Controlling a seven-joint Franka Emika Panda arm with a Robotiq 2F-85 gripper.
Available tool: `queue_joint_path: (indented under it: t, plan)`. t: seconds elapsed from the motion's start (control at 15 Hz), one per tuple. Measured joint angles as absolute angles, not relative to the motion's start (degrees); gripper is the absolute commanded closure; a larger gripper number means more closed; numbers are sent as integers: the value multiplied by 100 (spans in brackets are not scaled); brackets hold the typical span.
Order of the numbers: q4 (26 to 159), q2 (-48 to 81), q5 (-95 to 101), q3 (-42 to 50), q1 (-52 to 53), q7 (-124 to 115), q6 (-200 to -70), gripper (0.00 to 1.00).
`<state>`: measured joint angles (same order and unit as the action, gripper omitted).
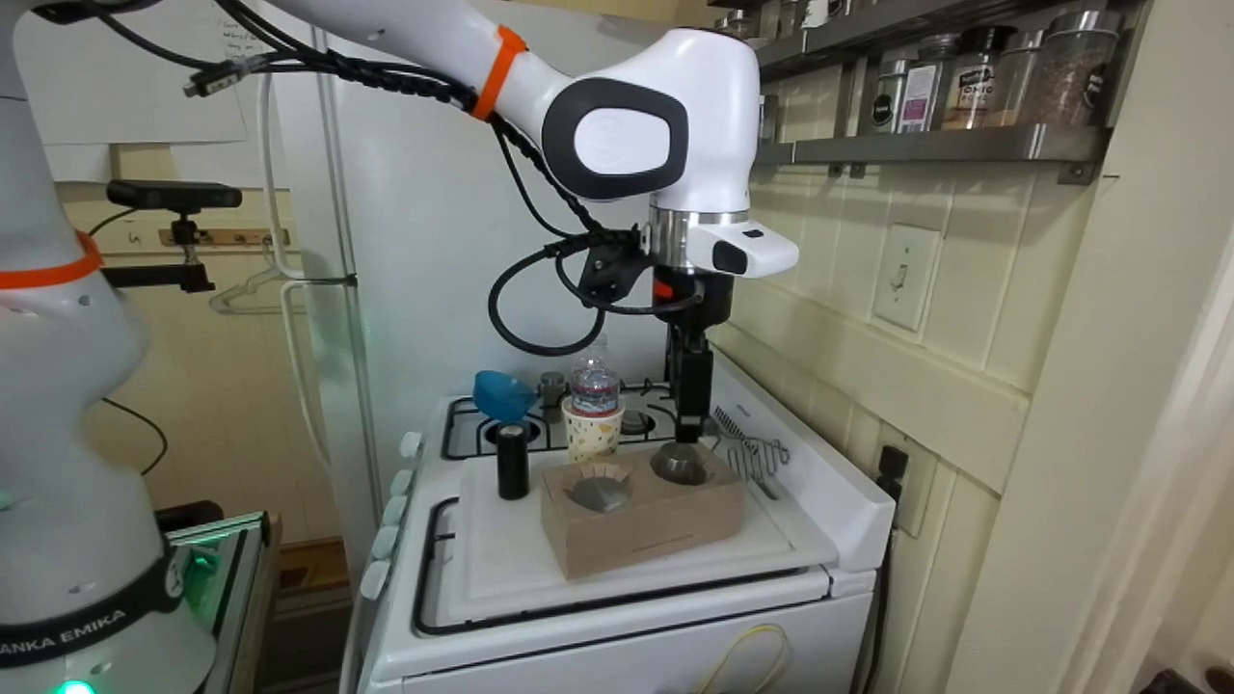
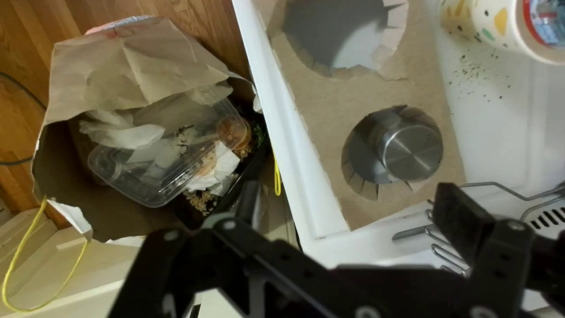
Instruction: Remove the small bottle from the holder
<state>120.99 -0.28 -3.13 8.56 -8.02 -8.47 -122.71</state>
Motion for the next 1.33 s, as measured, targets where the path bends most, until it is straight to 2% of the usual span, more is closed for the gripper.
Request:
queue_joint_path:
  t: [0.2,0.67,0.93,1.0,1.07,1.2,1.27,1.33]
  plan:
    - [12115,-9,-312,820,-790,-853,-12368,0]
    - [12594,251,-322,386,-459,-872,-13703,0]
    - [12685,358,-322,339,-403,-879,-13945,0]
    - [12696,372,-322,348,-406,-881,-13945,3]
    - [12712,385,-322,358,-414,-890,-13945,13]
    - [12756,411,-326,380,-426,-899,-13947,17]
    - [12770,430,-329,391,-429,-900,-13957,26]
    - [12780,456,-338,397,-431,-900,-13999,28]
